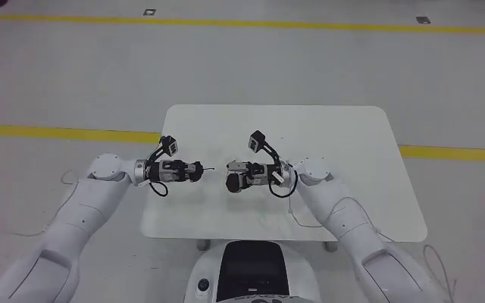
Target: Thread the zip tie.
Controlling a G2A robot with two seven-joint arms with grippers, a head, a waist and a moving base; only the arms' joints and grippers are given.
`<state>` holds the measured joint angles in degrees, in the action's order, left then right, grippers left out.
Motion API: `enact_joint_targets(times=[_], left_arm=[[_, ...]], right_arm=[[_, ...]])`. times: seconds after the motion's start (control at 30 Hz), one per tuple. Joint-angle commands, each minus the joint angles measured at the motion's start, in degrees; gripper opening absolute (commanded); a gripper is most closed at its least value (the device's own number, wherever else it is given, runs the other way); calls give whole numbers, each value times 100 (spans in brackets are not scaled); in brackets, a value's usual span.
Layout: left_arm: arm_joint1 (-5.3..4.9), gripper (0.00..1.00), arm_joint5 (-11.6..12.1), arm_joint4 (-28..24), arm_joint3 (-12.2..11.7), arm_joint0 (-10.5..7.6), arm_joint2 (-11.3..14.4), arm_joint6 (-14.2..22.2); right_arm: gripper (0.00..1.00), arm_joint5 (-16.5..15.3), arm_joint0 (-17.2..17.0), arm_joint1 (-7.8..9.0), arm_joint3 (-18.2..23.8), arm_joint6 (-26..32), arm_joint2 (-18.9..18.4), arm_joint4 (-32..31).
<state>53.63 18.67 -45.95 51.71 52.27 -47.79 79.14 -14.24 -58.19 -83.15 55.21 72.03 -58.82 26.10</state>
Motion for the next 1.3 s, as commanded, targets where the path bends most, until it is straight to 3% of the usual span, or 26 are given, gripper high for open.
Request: enact_joint_targets(times=[0.0,0.13,0.3,0.47,0.73,0.77,0.83,0.9,1.07,1.27], left_arm=[[-7,0,9,-69,40,33,-7,50],[-56,0,62,-272,204,125,32,50],[-119,0,81,-224,320,113,114,50],[-118,0,72,-213,337,122,119,19],[-82,0,-15,-155,632,253,160,-181],[-77,0,-18,-156,634,255,161,-179],[-64,0,-14,-167,632,259,157,-221],[-51,0,4,-198,647,269,155,-227],[-41,0,20,-227,641,272,146,-193],[-41,0,20,-227,641,272,146,-193]], right_arm=[[100,81,-20,0,-33,-82,-24,168],[100,196,48,-16,-218,-296,-1,291],[100,320,134,-47,-355,-367,99,331],[100,320,134,-47,-355,-367,99,331],[100,493,10,-48,-96,-837,245,117],[98,496,13,-52,-101,-843,262,121],[73,438,6,-63,-121,-915,282,171],[56,376,-14,-75,-134,-936,322,192],[45,251,-31,-89,-262,-937,366,280],[41,79,-55,-86,-359,-945,402,245]])
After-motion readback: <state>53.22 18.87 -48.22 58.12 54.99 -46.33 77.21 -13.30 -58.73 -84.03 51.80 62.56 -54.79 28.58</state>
